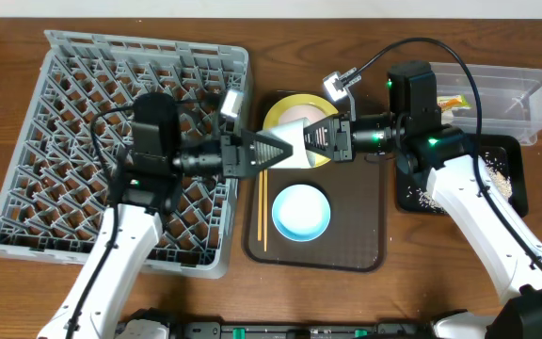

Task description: Sort waste into correct bins and load items into the dishwasher

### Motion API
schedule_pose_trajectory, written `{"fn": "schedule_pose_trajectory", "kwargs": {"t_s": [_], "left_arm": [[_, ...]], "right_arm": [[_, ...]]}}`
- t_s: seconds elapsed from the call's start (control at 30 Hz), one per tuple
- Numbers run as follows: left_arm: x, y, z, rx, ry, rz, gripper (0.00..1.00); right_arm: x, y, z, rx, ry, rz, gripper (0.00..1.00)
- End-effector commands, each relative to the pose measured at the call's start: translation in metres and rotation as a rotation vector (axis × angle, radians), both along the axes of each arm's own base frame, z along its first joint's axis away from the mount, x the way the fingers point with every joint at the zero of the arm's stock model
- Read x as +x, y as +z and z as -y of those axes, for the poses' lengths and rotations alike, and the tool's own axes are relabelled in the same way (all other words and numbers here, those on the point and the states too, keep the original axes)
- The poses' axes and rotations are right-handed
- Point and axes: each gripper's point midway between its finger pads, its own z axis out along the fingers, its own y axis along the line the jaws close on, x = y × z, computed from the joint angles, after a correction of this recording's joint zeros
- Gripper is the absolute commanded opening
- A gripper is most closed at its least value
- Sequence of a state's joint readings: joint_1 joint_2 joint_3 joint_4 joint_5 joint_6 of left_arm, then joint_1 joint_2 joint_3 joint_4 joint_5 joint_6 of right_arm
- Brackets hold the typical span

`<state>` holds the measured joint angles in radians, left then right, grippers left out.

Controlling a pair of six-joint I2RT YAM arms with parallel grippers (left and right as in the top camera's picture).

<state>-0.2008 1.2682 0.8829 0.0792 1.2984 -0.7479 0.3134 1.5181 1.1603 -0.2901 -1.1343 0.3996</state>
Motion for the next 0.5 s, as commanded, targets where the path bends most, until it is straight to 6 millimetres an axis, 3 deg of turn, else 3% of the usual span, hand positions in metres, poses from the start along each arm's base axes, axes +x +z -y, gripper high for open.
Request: {"fn": "schedule_pose_trajectory", "kwargs": {"t_s": [0.0,0.33,0.47], "left_arm": [[-0.0061,0.012,0.0141,-0.023,-0.032,-0.009,0.99],[-0.0099,0.0209,0.0227,-0.04,-0.056,0.055,0.88],[-0.0064,0.0202,0.0224,-0.034,-0.036,0.058,0.77]], "right_arm": [[-0.0046,0.0035,-0.0004,0.029,0.032,-0.027,0.01],[-0.0093,0.0035,-0.0053,0.03,0.049,-0.032,0.01],[-0.0117,0.0035,-0.0079,0.029,0.058,-0.032,0.01]]}}
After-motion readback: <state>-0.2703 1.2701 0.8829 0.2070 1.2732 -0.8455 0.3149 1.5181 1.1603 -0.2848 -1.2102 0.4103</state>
